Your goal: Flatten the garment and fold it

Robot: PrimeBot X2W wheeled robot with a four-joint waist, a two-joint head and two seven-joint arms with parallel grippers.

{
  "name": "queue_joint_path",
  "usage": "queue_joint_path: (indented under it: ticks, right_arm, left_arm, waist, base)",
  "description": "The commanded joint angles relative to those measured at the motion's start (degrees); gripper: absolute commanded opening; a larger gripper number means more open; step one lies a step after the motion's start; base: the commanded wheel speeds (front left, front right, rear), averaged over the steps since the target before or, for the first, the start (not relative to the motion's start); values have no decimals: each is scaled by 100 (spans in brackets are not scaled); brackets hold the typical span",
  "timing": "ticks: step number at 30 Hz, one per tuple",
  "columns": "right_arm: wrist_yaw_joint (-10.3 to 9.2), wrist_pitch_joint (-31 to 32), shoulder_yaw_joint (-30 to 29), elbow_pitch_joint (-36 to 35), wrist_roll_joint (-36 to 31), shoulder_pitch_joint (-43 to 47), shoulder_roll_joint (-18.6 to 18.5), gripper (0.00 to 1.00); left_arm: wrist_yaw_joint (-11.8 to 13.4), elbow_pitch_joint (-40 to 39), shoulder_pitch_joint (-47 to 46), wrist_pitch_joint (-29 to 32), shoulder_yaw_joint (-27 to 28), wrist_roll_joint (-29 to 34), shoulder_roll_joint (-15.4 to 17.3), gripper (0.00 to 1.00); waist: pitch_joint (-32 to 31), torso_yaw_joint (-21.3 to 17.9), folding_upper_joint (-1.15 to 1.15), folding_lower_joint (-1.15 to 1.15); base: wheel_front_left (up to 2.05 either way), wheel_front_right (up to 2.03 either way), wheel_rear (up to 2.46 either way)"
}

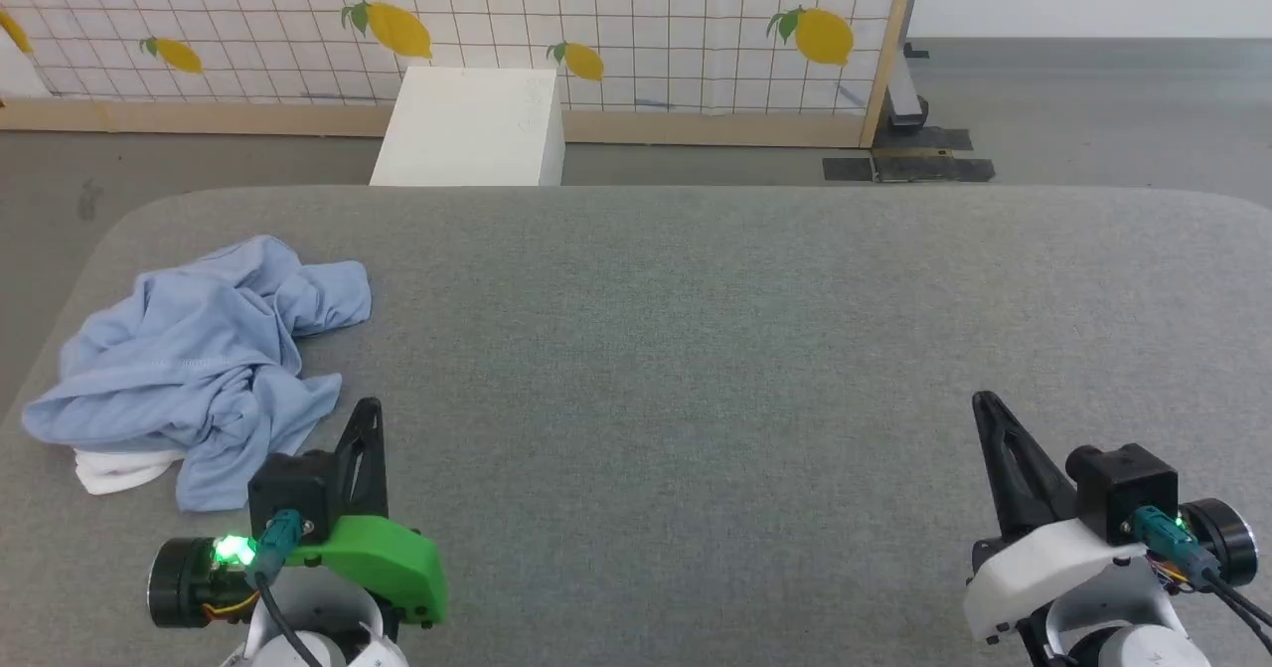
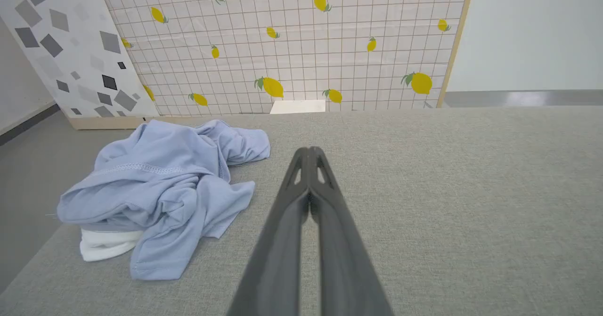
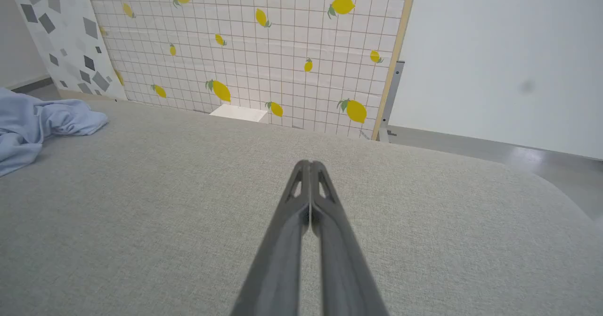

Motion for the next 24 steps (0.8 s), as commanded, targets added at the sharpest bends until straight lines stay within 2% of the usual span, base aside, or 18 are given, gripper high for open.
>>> queue_joint_path:
  ticks: [1, 24]
  right_arm:
    - [-10, 16, 8, -2, -38, -88, 14, 0]
    - [-10, 16, 8, -2, -38, -88, 14, 0]
  left_arm:
    - [38, -16, 75, 8, 19, 59, -27, 0]
    - [38, -16, 75, 8, 19, 59, -27, 0]
  waist:
    - [0, 0, 0, 0]
    - [0, 0, 0, 0]
  base:
    - [0, 0, 0]
    - [0, 0, 0]
